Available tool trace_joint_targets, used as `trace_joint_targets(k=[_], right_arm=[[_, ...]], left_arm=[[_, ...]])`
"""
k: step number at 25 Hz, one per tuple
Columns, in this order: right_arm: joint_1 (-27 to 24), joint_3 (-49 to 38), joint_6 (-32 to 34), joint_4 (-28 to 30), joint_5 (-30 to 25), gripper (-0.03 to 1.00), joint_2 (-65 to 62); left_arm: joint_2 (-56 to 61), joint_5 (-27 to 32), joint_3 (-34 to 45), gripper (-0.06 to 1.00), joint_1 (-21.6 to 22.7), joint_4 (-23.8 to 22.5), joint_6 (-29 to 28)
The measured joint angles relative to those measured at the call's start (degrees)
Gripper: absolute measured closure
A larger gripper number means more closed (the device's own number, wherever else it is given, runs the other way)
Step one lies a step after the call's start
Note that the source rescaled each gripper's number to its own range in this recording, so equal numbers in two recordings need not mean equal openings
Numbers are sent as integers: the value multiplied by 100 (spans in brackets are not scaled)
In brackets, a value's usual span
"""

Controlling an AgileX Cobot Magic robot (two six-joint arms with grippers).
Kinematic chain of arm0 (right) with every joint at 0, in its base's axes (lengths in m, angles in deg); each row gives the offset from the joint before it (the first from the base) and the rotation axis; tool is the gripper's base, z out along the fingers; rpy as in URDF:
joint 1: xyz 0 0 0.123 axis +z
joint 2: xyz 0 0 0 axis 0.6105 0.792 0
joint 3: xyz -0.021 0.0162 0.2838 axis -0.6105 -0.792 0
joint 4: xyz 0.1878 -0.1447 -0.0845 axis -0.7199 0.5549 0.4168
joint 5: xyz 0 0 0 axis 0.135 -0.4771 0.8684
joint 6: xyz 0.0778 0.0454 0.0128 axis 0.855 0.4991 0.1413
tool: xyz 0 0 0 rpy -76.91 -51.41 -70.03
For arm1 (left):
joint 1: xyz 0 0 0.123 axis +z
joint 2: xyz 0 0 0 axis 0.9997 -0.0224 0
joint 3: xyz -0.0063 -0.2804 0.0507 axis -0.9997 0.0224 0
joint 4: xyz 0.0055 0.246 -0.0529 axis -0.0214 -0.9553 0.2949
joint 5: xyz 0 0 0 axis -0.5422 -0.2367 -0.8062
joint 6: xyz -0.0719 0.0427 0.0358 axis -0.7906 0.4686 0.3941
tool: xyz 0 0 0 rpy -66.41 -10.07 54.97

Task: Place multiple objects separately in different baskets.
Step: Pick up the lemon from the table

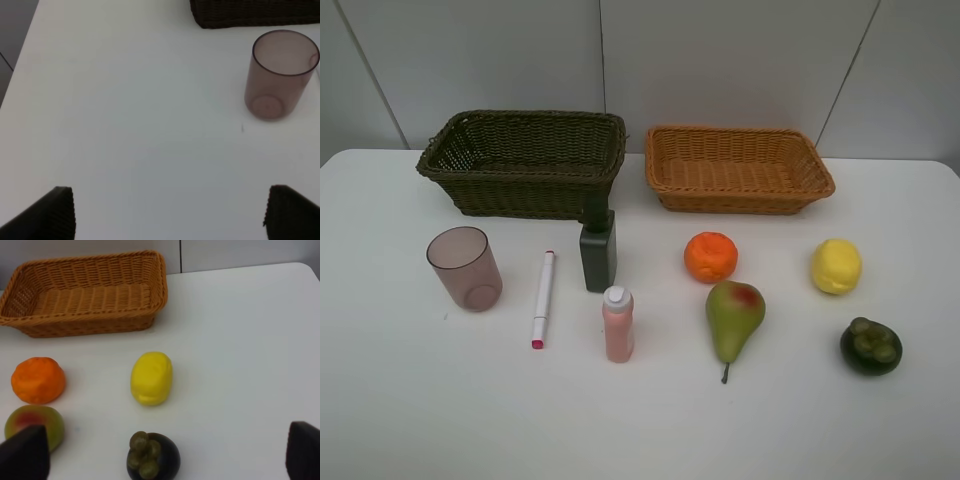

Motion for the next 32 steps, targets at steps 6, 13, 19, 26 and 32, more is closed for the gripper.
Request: trace_joint_targets(k=[6, 13, 19, 26, 32], right_arm=[[0, 0, 0, 0, 0, -3, 0], [0, 0, 0, 0, 0, -3, 0], [18, 0, 0, -5, 0, -3, 0], [18, 0, 0, -5, 0, -3, 0], [18, 0, 0, -5, 0, -3, 0]], left_arm=[[0, 0, 0, -6, 0, 0, 0], [0, 0, 0, -6, 0, 0, 0], [0, 0, 0, -6, 0, 0, 0], [0, 0, 0, -6, 0, 0, 0], [0, 0, 0, -6, 0, 0, 0]])
